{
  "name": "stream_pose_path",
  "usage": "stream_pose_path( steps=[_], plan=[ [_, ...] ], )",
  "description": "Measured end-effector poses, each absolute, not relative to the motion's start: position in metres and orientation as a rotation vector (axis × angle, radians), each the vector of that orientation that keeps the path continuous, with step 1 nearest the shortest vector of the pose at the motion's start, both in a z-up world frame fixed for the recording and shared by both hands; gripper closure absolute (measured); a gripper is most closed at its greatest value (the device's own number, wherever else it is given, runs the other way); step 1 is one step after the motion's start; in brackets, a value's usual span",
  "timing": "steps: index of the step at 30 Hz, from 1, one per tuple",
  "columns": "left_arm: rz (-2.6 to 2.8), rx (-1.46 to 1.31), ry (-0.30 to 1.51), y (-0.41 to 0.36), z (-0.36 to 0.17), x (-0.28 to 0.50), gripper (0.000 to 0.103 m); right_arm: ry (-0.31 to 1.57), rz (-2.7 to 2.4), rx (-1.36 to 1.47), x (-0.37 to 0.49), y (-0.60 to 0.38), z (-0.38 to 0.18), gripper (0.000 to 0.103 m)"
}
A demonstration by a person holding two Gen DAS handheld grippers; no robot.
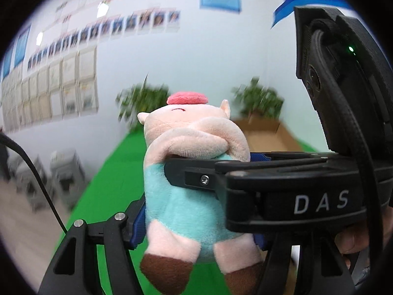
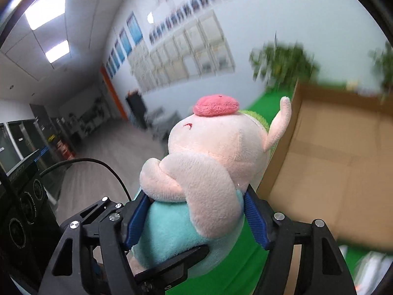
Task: Organize objects
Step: 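Lift the plush pig with the left tool while the right tool also grips it, then carry the plush pig into the large cardboard box and open both tools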
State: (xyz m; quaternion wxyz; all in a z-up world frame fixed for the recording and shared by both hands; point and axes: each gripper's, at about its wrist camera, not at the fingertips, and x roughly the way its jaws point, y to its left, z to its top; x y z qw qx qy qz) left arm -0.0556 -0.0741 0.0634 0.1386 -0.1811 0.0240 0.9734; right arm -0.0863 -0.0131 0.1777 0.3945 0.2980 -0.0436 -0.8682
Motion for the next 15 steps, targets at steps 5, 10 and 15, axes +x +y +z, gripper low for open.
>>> stream_pose_path(
  steps=[5,10,15],
  plan=[
    [2.769,-0.342,0.099,-0.044,0.120,-0.089,0.037,-0.080,-2.348,0.546,-0.095,0.041,0.268,0.036],
    [2.757,-0.307,0.125,-0.031,0.138,-0.118,0.037,-0.086,-2.389,0.482,-0.120,0.073,0.319,0.036],
    [2.750,-0.380,0.121,-0.030,0.124,-0.136,0.037,-0.107,-2.381,0.529,-0.138,0.093,0.324,0.036]
  ],
)
